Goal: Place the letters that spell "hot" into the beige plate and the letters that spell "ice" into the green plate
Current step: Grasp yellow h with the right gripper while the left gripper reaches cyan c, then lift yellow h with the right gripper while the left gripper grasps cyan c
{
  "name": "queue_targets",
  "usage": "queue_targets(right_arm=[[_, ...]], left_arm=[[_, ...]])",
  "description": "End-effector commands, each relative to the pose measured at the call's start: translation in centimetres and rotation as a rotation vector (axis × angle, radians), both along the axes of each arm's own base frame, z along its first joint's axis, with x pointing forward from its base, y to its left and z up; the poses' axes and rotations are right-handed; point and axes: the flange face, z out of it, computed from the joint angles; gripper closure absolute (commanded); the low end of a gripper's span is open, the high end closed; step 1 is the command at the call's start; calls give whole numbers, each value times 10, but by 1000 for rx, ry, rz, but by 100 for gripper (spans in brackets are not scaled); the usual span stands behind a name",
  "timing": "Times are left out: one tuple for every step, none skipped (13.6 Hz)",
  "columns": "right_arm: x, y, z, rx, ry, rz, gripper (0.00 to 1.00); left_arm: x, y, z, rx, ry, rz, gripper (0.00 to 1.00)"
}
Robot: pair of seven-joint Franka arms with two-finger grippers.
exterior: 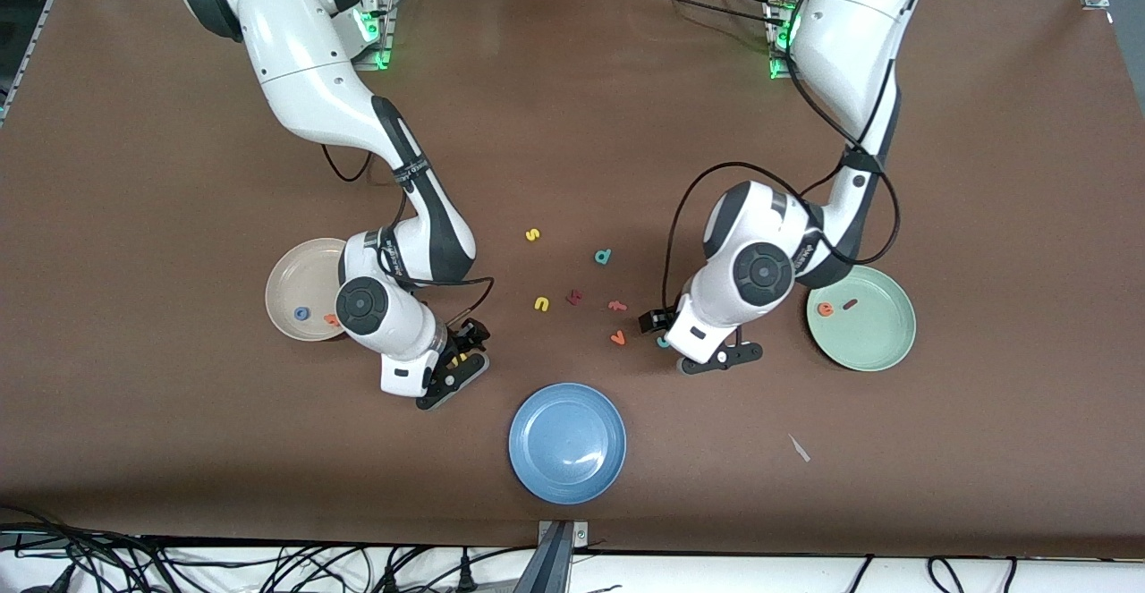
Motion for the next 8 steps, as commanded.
queue_targets(right_arm=[[7,4,-4,-9,-13,32,20],[7,4,-4,-25,-15,44,24],[7,3,-3,-40,-19,55,28],[6,3,-4,-48,-12,60,35],[5,3,-4,-52,-5,62,39],[6,2,-4,-54,-6,63,46],[5,3,-4,-61,-8,68,51],[5,3,-3,-63,-9,70,55]], left_arm=[[15,-8,-10,71,45,53,1],[17,-9,-12,70,51,54,1],[19,-8,-14,71,51,58,2],[20,-8,-16,72,49,56,4],[22,-5,-16,68,48,60,8],[29,5,-13,58,36,73,13],[32,4,-12,49,27,69,20],[33,1,-15,45,19,66,25]])
